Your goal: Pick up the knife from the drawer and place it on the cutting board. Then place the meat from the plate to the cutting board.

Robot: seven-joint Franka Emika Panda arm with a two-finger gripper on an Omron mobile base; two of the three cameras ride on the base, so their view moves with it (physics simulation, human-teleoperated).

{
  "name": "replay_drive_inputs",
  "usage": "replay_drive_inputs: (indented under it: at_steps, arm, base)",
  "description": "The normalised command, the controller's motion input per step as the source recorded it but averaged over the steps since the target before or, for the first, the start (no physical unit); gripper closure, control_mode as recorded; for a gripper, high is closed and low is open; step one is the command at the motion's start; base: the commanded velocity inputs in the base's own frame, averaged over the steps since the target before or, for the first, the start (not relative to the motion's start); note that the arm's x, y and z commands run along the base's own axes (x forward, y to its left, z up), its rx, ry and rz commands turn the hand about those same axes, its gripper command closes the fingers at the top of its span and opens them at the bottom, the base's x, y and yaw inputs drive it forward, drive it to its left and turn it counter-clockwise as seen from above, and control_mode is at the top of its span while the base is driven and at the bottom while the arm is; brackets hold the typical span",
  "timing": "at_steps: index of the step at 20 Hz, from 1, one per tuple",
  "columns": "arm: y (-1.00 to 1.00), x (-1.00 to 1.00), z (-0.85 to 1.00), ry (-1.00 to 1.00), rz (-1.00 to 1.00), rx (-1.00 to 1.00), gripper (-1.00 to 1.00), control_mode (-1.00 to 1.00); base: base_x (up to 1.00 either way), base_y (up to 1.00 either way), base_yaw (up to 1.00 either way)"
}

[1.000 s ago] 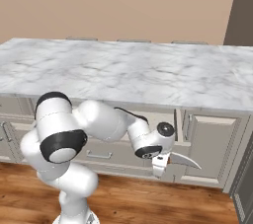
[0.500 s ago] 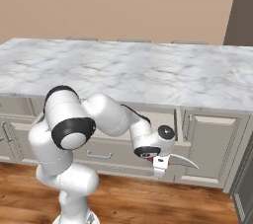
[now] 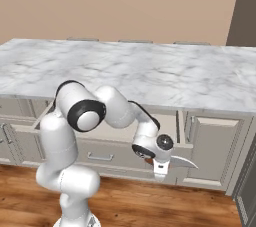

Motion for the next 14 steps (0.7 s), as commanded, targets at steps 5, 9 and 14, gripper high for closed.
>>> replay_drive_inputs:
  at_steps: [5, 9, 14]
  arm:
    - [0.00, 0.12, -0.25, -0.13, 0.02, 0.00, 1.00, -1.00]
    - [0.00, 0.24, -0.28, -0.06, 0.00, 0.00, 1.00, -1.00]
    - [-0.02, 0.40, -0.05, -0.02, 0.00, 0.01, 1.00, -1.00]
  base:
    - [0.00, 0.00, 0.00]
    - [0.00, 0.00, 0.00]
    - [0.00, 0.00, 0.00]
